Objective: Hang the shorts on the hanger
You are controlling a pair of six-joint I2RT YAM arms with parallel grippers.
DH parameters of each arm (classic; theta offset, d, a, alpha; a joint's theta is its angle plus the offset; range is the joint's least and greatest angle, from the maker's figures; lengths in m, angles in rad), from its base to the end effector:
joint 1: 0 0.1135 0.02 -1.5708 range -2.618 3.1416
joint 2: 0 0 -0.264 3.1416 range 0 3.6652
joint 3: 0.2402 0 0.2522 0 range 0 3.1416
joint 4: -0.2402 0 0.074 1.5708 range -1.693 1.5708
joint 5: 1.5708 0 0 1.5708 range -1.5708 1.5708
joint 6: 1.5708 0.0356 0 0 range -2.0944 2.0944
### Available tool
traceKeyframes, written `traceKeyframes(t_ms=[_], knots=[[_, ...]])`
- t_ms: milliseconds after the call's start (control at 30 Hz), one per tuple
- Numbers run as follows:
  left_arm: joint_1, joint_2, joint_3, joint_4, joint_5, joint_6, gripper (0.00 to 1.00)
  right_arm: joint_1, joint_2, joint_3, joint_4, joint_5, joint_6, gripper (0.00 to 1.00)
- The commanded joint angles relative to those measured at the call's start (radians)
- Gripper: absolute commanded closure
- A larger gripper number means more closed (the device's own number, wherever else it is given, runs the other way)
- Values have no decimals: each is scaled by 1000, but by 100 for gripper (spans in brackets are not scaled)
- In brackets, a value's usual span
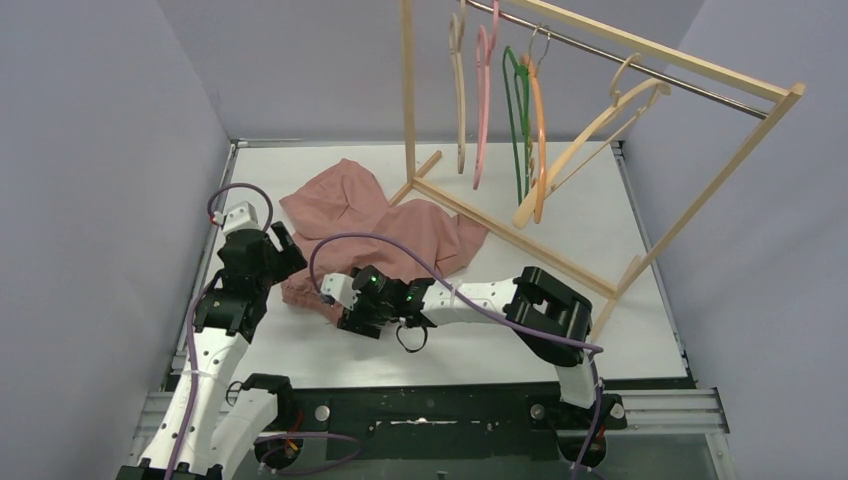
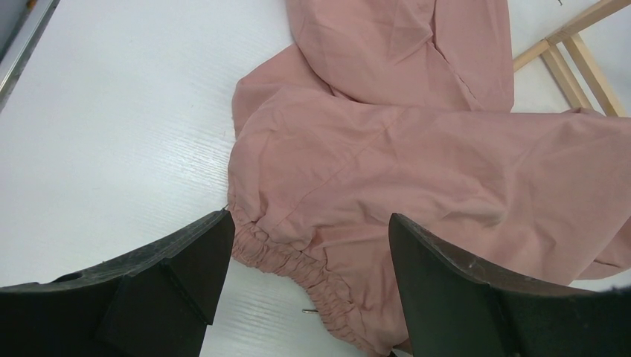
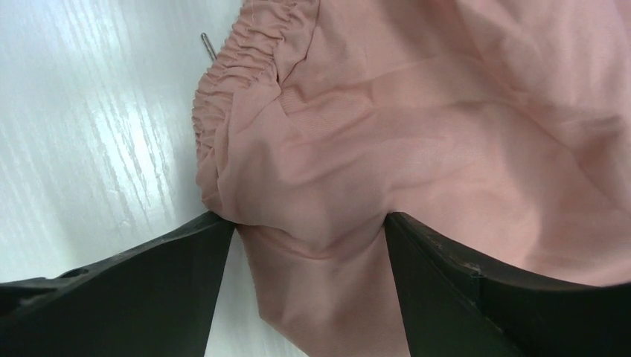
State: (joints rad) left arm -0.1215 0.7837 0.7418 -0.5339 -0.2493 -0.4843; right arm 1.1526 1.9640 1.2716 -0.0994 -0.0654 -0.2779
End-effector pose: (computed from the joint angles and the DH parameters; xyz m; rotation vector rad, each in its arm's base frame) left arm 0.1711 -0.0120 0.2905 -0.5251 2.0622 -0.0900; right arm 0.1705 0.3893 0.1692 -1.6097 1.8035 0.4918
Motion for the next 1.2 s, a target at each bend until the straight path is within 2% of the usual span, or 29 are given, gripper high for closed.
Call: traceKeyframes(t_ms=[0, 67, 167, 267, 433, 600, 733, 833, 933, 1167], knots=[[10, -9, 6, 63, 24, 16, 24, -15, -21, -15, 103, 39, 20, 36], [10, -11, 5, 62, 31, 16, 24, -29, -43, -36, 137, 27, 61, 59], [11, -12, 6, 61, 31, 12, 24, -39, -76, -68, 172, 54, 109, 85], [10, -12, 8, 61, 38, 15, 25, -49, -125, -56, 145, 87, 179, 99], [10, -19, 29, 49, 105, 16, 29, -115, -248, -11, 49, 89, 428, 100], [10, -42, 93, 20, 254, -10, 34, -184, -377, -15, -33, 88, 667, 100], [10, -50, 128, -10, 371, -29, 36, -223, -438, 43, -134, 113, 835, 100], [8, -63, 129, -13, 482, -10, 38, -235, -490, 73, -167, 174, 913, 100], [8, -86, 75, 60, 606, 9, 40, -265, -526, 85, -170, 194, 970, 100], [-13, -75, -93, 260, 626, -45, 46, -320, -523, 97, -197, 211, 998, 100]])
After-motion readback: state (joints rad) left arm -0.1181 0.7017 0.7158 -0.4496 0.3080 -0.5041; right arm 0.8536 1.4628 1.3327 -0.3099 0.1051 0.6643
